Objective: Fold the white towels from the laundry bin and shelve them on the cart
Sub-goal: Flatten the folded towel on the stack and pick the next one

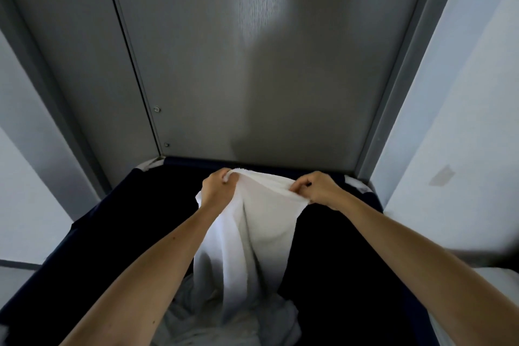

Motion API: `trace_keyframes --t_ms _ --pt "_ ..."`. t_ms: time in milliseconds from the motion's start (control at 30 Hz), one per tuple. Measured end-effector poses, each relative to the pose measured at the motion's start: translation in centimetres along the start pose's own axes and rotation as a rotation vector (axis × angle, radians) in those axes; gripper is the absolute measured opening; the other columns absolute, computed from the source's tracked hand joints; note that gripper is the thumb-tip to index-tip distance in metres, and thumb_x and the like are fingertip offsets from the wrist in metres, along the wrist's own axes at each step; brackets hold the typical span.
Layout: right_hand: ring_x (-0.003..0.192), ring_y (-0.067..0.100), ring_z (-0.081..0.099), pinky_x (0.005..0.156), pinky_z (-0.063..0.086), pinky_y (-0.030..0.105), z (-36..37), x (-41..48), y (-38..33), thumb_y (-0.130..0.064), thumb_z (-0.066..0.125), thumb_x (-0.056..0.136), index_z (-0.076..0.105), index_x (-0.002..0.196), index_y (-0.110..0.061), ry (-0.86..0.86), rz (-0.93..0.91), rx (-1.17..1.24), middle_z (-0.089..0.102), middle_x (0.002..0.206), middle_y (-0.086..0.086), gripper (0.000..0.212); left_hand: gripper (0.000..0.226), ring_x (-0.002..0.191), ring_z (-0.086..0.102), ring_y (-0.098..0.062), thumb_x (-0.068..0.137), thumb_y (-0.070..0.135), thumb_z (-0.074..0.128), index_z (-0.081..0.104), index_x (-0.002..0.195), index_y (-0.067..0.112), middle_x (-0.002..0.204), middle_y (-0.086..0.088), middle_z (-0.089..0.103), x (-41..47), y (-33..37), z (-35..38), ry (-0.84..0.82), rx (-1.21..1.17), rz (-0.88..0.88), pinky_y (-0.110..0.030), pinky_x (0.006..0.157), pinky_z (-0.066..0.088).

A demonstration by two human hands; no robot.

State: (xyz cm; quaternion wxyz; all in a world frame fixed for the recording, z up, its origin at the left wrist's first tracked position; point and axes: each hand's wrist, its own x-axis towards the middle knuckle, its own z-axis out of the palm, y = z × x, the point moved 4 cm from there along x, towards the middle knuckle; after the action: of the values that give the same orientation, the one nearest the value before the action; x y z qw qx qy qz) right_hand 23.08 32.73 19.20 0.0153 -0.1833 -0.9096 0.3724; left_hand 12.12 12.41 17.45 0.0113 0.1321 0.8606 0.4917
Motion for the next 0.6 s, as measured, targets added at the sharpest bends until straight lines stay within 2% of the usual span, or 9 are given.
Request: trace_keyframes --t_ms 67,133,200,233,300,400,500,567,600 --pt "0.072 0.003 0.054 0.064 0.037 0.006 -0.7 0.5 -0.1 0.004 0.050 0.087 0.074 0.097 -0.006 0.065 -0.072 -0.230 0.066 0.086 -0.001 0.028 0.018 0.079 0.055 -0.020 0.092 0.021 0.050 0.066 0.092 0.013 0.080 0.000 0.061 -0.2 0.1 0.3 -0.023 0.015 0.026 -0.028 0.064 0.042" --pt "0.071 0.001 0.049 0.074 0.037 0.014 -0.5 0.6 0.1 -0.001 0.048 0.090 0.073 0.100 -0.007 0.032 -0.113 -0.394 0.055 0.091 -0.002 0.028 0.019 0.083 0.057 -0.021 0.092 0.022 0.051 0.067 0.094 0.013 0.083 -0.001 0.062 -0.3 0.1 0.5 -0.026 0.026 0.028 -0.029 0.071 0.044" --pt "0.077 0.013 0.052 0.080 0.043 0.026 -0.1 0.6 0.9 -0.013 0.045 0.093 0.067 0.099 -0.002 -0.026 -0.089 -0.469 0.045 0.088 -0.001 0.025 0.019 0.083 0.057 -0.022 0.092 0.022 0.051 0.067 0.095 0.013 0.084 -0.001 0.062 -0.1 -0.1 0.5 -0.020 0.019 0.008 -0.029 0.071 0.044" --pt "0.082 0.020 0.053 0.081 0.046 0.032 -0.1 0.3 1.1 -0.020 0.044 0.094 0.061 0.096 -0.003 -0.043 -0.073 -0.493 0.047 0.090 0.002 0.025 0.019 0.082 0.056 -0.021 0.092 0.022 0.050 0.066 0.094 0.012 0.083 -0.001 0.061 -0.1 -0.2 0.4 -0.018 0.018 0.002 -0.027 0.070 0.043" --pt "0.089 0.024 0.055 0.082 0.045 0.034 0.0 -0.3 1.5 -0.031 0.045 0.093 0.055 0.092 -0.007 -0.084 -0.066 -0.520 0.052 0.095 0.005 0.026 0.019 0.077 0.053 -0.021 0.092 0.022 0.049 0.064 0.089 0.010 0.076 -0.001 0.058 0.1 -0.6 0.2 -0.006 0.018 -0.023 -0.027 0.066 0.039" --pt "0.086 0.021 0.056 0.083 0.042 0.028 0.4 -1.0 1.3 -0.032 0.058 0.090 0.066 0.087 0.001 -0.057 -0.224 -0.419 0.053 0.097 0.001 0.034 0.022 0.073 0.050 -0.023 0.093 0.022 0.049 0.057 0.076 0.011 0.068 0.000 0.052 0.3 -1.6 0.0 -0.003 0.028 -0.076 -0.027 0.063 0.035" --pt "0.068 0.020 0.050 0.064 0.039 0.025 0.8 -1.3 1.4 -0.019 0.067 0.084 0.057 0.074 0.009 0.065 -0.245 -0.169 0.054 0.077 0.009 0.032 0.020 0.076 0.051 -0.024 0.094 0.024 0.049 0.060 0.084 0.011 0.077 -0.003 0.056 0.4 -1.9 0.1 -0.018 0.040 -0.104 -0.026 0.066 0.035" --pt "0.060 0.013 0.039 0.054 0.030 0.018 1.0 -1.4 1.5 -0.013 0.067 0.081 0.048 0.063 0.002 0.126 -0.214 -0.065 0.044 0.066 0.002 0.030 0.020 0.075 0.052 -0.024 0.093 0.025 0.049 0.060 0.084 0.011 0.076 -0.003 0.056 0.5 -1.9 0.3 -0.024 0.041 -0.111 -0.026 0.065 0.036" --pt "0.057 0.010 0.036 0.053 0.030 0.017 1.2 -1.4 1.4 -0.010 0.067 0.080 0.043 0.059 -0.007 0.155 -0.214 -0.031 0.041 0.063 -0.002 0.032 0.020 0.074 0.053 -0.024 0.093 0.026 0.050 0.060 0.083 0.011 0.074 -0.002 0.056 0.5 -2.0 0.3 -0.027 0.039 -0.122 -0.026 0.065 0.037"
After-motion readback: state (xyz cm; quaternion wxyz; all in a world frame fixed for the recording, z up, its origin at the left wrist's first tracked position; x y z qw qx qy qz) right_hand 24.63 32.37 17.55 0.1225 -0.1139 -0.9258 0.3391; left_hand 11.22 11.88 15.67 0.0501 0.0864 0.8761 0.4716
